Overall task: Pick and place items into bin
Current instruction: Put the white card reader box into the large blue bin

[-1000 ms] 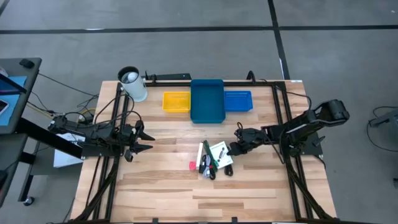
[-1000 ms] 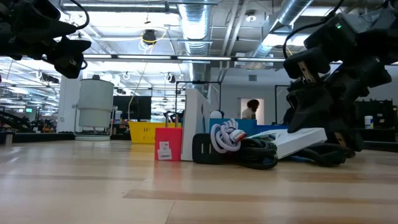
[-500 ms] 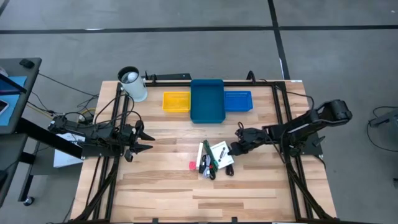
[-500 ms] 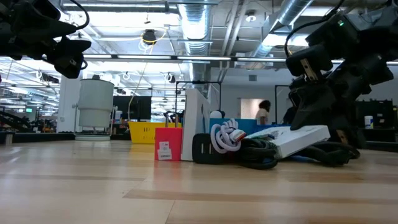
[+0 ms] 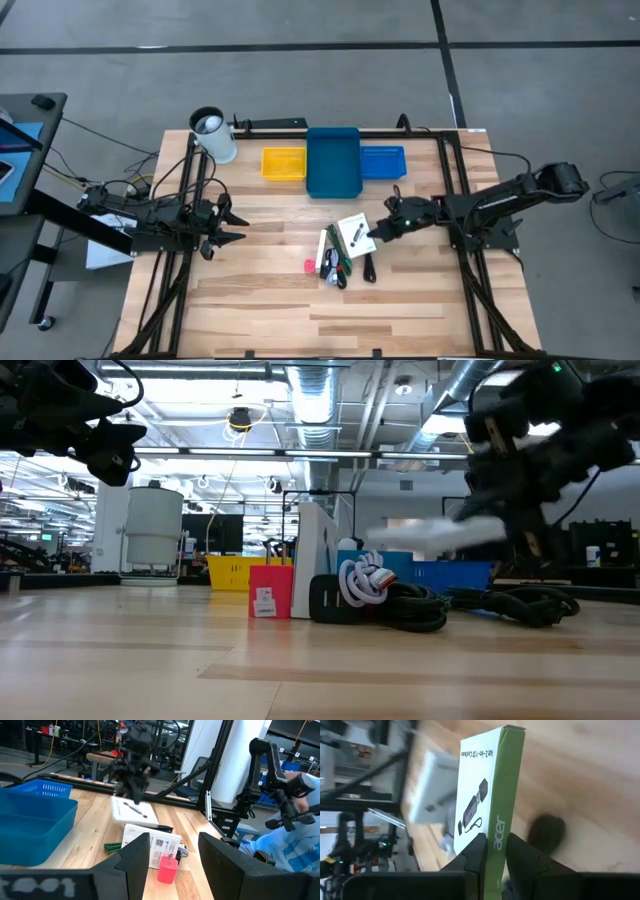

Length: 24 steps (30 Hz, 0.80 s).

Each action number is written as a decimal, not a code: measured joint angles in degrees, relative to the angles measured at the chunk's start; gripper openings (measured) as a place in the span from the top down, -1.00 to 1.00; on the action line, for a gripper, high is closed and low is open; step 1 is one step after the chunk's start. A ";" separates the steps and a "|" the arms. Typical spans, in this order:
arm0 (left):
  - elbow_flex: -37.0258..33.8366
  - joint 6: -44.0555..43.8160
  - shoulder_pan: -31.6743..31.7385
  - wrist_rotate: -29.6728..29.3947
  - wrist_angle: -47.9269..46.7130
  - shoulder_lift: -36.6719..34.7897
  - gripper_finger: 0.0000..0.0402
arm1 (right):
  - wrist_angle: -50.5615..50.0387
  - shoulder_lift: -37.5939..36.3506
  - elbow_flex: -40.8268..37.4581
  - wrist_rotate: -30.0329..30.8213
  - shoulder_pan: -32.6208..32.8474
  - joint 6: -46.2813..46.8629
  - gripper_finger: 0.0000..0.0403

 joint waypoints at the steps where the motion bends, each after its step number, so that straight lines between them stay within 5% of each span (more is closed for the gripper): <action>1: 0.00 -0.01 -0.01 -0.01 0.00 0.00 0.21 | 0.13 -0.74 0.66 0.11 -0.83 -1.55 0.74; 11: 0.00 0.00 -0.01 -0.02 0.00 0.00 0.21 | -1.75 -0.90 12.13 -4.23 -15.61 -22.99 0.74; 24: 0.00 -0.01 0.01 -0.04 0.00 0.00 0.21 | 0.74 16.84 21.52 -12.93 -33.43 -32.36 0.74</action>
